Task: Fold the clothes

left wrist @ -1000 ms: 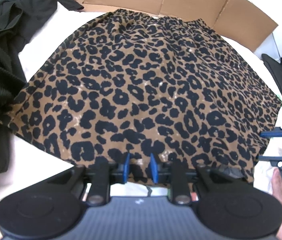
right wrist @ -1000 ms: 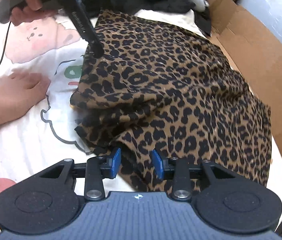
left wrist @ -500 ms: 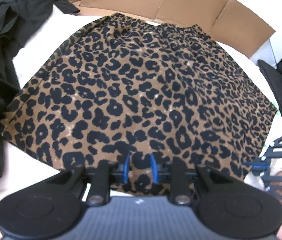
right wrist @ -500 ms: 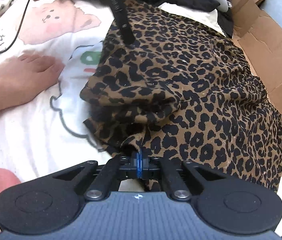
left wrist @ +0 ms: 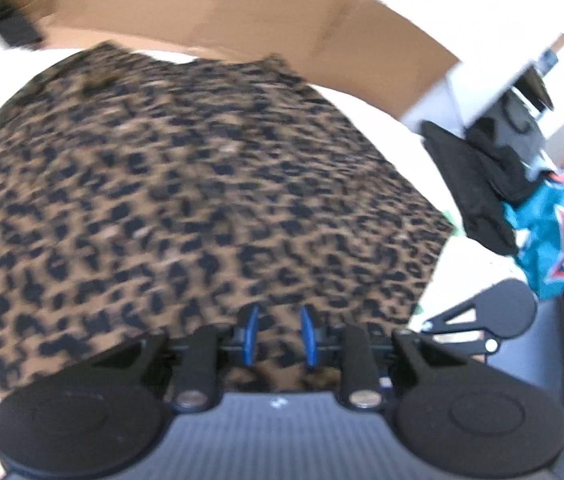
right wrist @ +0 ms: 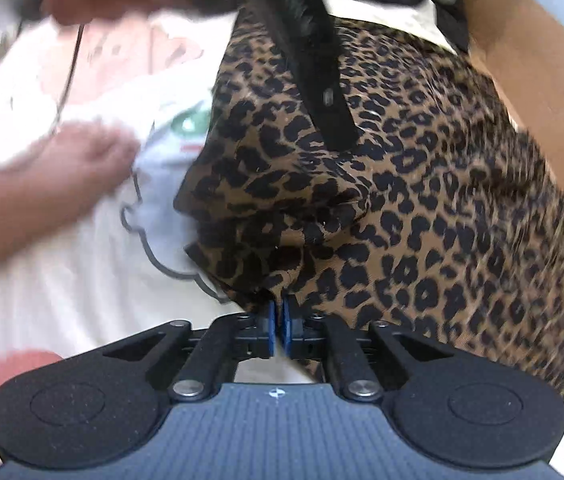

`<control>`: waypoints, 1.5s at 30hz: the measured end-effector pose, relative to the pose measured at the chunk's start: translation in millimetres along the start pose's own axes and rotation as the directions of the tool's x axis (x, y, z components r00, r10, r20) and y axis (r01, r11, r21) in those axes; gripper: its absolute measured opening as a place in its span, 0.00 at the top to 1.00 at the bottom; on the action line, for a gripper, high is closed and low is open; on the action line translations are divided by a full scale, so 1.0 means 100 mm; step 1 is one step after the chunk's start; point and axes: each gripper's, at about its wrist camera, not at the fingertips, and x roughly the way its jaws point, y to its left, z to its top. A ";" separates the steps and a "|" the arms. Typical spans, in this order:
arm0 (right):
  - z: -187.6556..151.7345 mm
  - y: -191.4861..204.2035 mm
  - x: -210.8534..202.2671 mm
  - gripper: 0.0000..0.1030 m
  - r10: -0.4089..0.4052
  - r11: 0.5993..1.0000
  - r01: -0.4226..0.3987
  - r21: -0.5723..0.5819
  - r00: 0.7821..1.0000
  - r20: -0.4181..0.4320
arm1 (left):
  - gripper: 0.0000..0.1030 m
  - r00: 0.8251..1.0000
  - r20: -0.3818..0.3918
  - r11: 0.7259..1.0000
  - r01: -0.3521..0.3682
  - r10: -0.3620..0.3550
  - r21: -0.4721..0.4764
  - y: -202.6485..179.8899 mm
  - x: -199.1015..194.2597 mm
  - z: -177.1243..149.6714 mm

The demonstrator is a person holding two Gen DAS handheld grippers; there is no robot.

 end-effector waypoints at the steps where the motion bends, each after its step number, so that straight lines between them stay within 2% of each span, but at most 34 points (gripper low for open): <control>1: 0.01 -0.02 -0.05 0.94 0.013 1.000 -0.014 0.020 1.000 0.001 | 0.76 1.000 0.004 0.999 0.023 -0.024 0.026 -0.08 0.02 0.00; 5: -0.04 -0.16 -0.26 0.83 0.048 0.990 -0.052 0.134 0.998 0.038 | 0.75 0.995 -0.022 0.994 0.100 -0.099 0.048 -0.29 0.17 -0.03; 7: -0.08 -0.27 -0.28 0.83 0.055 0.975 -0.067 0.210 0.997 0.062 | 0.75 0.992 -0.050 0.992 0.117 -0.114 0.053 -0.31 0.27 -0.10; 11: -0.15 -0.50 -0.28 0.83 0.056 0.931 -0.090 0.354 0.993 0.105 | 0.75 0.987 -0.153 0.996 0.060 -0.049 0.069 -0.23 0.47 -0.26; 14: -0.18 -0.59 -0.20 0.83 0.033 0.911 -0.073 0.406 0.994 0.105 | 0.74 0.978 -0.208 0.988 0.027 0.005 0.151 -0.28 0.49 -0.33; 17: -0.22 -0.68 -0.09 0.83 0.003 0.884 -0.047 0.466 0.996 0.094 | 0.73 0.971 -0.237 0.971 0.019 0.039 0.236 -0.35 0.49 -0.37; 21: -0.27 -0.69 -0.05 0.83 -0.006 0.865 -0.025 0.501 0.998 0.060 | 0.73 0.968 -0.249 0.976 0.013 0.043 0.217 -0.34 0.53 -0.39; 24: -0.31 -0.69 -0.02 0.79 -0.011 0.850 -0.008 0.526 0.999 0.034 | 0.74 0.963 -0.262 0.964 0.014 0.058 0.265 -0.38 0.52 -0.41; 28: -0.37 -0.70 0.03 0.79 -0.018 0.829 0.015 0.559 1.000 -0.001 | 0.76 0.958 -0.284 0.978 0.017 0.044 0.208 -0.35 0.49 -0.29; 31: -0.41 -0.71 0.04 0.79 -0.024 0.813 0.030 0.582 1.000 -0.019 | 0.76 0.966 -0.259 0.988 0.028 0.012 0.152 -0.31 0.31 -0.22; 32: -0.41 -0.71 -0.02 0.79 -0.029 0.807 0.023 0.590 1.000 0.001 | 0.76 0.969 -0.246 0.989 0.027 0.011 0.148 -0.30 0.24 -0.18; 35: -0.41 -0.76 -0.13 0.75 -0.051 0.780 -0.009 0.626 0.996 0.078 | 0.75 0.978 -0.204 0.993 -0.009 0.033 0.117 -0.19 0.02 -0.11; 38: -0.36 -0.83 -0.14 0.73 -0.073 0.772 -0.013 0.636 0.991 0.109 | 0.73 0.981 -0.162 0.993 -0.091 0.103 0.082 0.02 -0.26 -0.04; 42: -0.30 -0.93 -0.15 0.73 -0.103 0.772 0.005 0.635 0.988 0.117 | 0.71 0.967 -0.130 0.976 -0.213 0.217 0.044 0.39 -0.56 0.06; 45: -0.33 -1.00 -0.18 0.69 -0.122 0.754 0.010 0.657 0.985 0.124 | 0.71 0.948 -0.082 0.950 -0.311 0.309 -0.012 0.67 -0.72 0.10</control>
